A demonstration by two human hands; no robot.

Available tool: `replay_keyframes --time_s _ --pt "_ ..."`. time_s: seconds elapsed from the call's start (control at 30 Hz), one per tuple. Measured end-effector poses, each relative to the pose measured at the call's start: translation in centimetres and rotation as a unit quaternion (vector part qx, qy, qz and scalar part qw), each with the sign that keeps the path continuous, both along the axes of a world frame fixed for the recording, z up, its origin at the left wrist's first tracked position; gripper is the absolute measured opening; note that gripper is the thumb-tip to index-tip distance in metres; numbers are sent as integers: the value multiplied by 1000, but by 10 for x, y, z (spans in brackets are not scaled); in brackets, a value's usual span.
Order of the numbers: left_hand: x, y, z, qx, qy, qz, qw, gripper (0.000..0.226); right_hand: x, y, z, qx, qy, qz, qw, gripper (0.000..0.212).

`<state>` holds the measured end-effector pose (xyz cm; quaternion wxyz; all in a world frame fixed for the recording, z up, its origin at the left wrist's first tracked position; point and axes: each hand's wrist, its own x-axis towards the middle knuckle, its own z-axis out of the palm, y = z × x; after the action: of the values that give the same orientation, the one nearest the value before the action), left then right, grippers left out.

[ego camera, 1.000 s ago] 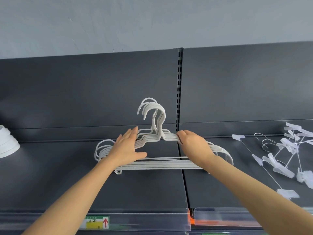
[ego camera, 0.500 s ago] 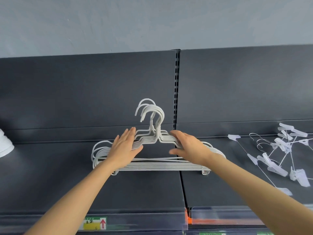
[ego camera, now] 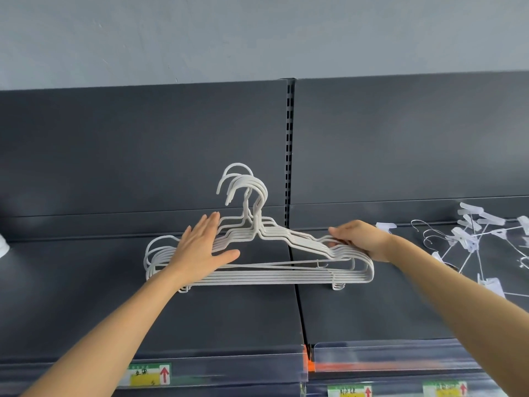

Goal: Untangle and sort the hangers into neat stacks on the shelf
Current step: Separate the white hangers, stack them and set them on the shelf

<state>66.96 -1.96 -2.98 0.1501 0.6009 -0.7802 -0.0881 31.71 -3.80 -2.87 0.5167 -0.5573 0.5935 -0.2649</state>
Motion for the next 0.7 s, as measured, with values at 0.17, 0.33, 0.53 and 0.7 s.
replay_keyframes --time_s 0.17,0.33,0.53,0.7 --pt "2 0 -2 -3 2 -5 1000 89 -3 -7 3 97 -72 16 993 28" --pt "4 -2 -6 -14 8 3 1000 79 -11 -7 4 21 -19 43 999 19" --pt "4 -4 -5 -20 10 7 1000 80 -1 1 10 -242 270 64 930 25" --pt "3 -7 -3 -12 8 13 1000 82 -3 -8 -1 -336 349 68 872 18"
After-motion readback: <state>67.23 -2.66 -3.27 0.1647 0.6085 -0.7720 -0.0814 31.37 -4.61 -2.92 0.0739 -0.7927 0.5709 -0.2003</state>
